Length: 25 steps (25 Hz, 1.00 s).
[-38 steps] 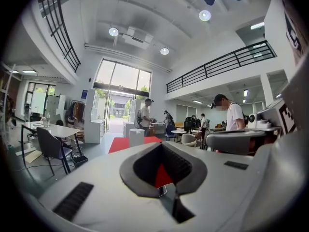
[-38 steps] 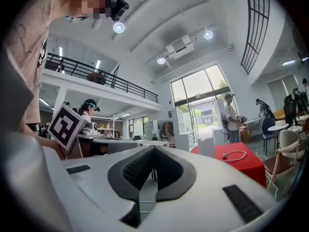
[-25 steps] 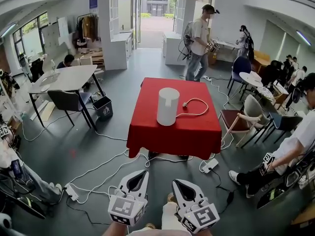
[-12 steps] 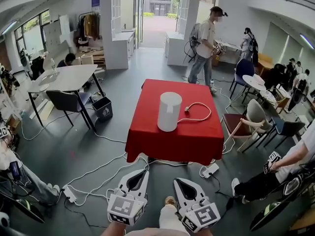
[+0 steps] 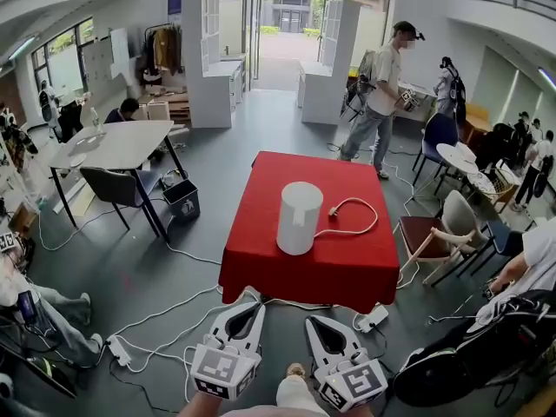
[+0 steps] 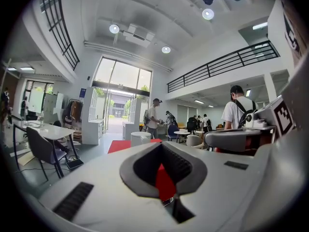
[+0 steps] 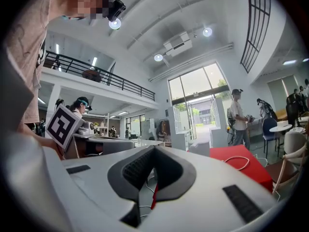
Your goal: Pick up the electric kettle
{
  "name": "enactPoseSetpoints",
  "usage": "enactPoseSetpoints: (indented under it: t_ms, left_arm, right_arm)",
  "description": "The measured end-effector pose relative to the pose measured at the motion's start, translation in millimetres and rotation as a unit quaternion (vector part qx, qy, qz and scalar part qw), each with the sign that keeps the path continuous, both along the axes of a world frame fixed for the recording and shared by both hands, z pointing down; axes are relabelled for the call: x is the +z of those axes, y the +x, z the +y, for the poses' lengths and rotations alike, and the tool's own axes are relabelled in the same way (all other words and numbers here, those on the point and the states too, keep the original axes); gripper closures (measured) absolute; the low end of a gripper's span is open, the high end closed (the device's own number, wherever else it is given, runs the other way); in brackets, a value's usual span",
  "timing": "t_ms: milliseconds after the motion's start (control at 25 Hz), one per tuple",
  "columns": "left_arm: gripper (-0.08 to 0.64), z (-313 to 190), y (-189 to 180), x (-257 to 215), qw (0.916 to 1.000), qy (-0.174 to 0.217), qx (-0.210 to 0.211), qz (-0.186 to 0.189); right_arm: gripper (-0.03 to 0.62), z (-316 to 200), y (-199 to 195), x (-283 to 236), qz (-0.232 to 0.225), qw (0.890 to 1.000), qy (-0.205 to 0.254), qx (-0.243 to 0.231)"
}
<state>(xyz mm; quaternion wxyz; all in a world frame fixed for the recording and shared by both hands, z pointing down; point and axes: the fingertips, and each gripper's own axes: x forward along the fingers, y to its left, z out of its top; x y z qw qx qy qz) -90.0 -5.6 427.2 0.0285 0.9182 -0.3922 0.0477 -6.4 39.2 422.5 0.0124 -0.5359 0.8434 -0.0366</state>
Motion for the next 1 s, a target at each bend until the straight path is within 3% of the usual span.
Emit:
enactPoseSetpoints:
  t_ms: [640,1000]
  left_arm:
    - [0.566,-125,76,-15,0.9977,0.011,-0.065,0.011]
    - [0.566,-156,84,-15,0.9959,0.002,-0.091,-0.003]
  right_arm:
    - [0.588,-114,96,-7,-0.005,0.997,0.006,-0.075]
    - [0.588,-157,110,-7,-0.015,0.995,0.005,-0.098]
